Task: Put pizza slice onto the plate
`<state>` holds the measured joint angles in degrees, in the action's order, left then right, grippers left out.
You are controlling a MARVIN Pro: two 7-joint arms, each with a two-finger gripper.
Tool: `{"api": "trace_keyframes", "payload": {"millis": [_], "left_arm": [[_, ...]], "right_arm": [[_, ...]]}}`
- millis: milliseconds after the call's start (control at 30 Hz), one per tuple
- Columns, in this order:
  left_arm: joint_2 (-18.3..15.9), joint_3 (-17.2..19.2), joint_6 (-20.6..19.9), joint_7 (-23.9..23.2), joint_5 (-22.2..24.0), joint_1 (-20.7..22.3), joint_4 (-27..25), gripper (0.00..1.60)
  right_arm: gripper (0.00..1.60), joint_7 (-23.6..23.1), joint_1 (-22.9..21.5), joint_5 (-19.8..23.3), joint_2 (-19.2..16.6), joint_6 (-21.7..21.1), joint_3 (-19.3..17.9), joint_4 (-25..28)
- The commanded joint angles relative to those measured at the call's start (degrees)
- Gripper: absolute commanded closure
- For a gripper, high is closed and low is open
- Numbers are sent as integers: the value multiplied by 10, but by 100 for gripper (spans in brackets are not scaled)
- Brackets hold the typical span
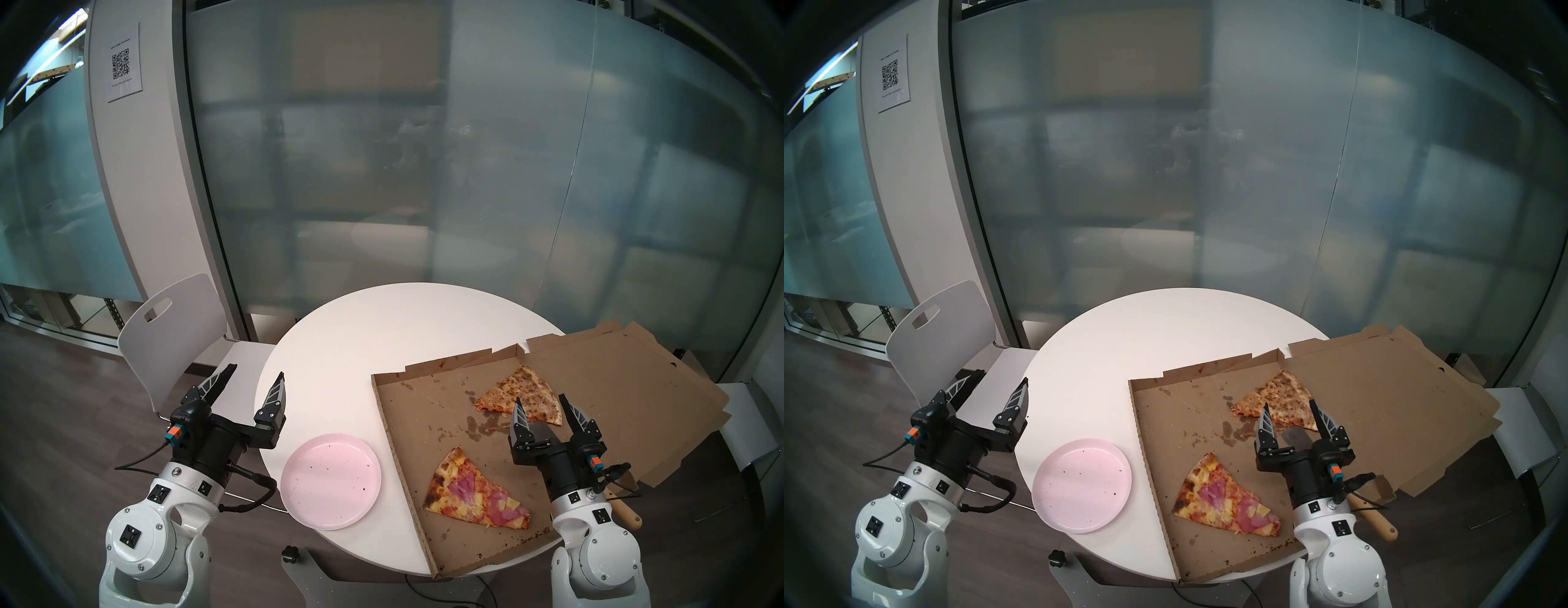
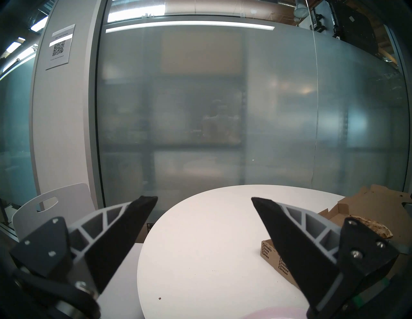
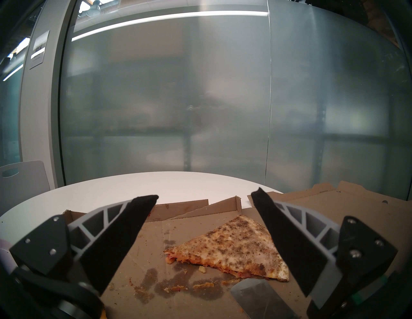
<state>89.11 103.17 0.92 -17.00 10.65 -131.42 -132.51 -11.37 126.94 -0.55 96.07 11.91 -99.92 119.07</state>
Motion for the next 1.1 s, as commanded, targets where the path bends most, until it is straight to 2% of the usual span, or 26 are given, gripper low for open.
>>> {"api": "trace_keyframes", "payload": {"millis": [0, 367, 400, 433, 467, 500, 867, 1067], "left_arm": [[0, 0, 1, 0, 1, -1, -11, 0], [0, 0, 1, -1, 1, -1, -10, 0], [0, 0, 1, -1, 1, 0, -10, 0], [0, 0, 1, -1, 1, 0, -9, 0], [0, 0, 1, -1, 1, 0, -9, 0], [0, 0, 1, -1, 1, 0, -9, 0], [0, 0, 2, -1, 1, 0, -9, 0], [0, 0, 1, -1, 1, 0, -9, 0]], "right_arm": [[0, -4, 7, 6, -4, 3, -7, 16], [0, -31, 98, 87, 6, 4, -67, 84], [0, -44, 95, 90, 15, 1, -77, 86], [0, -41, 123, 101, 7, 3, -77, 103], [0, -62, 102, 98, 24, 5, -92, 91], [0, -62, 127, 106, 20, 1, -92, 110], [0, -151, 191, 122, 66, -14, -186, 134], [0, -195, 244, 153, 72, -18, -234, 146]]}}
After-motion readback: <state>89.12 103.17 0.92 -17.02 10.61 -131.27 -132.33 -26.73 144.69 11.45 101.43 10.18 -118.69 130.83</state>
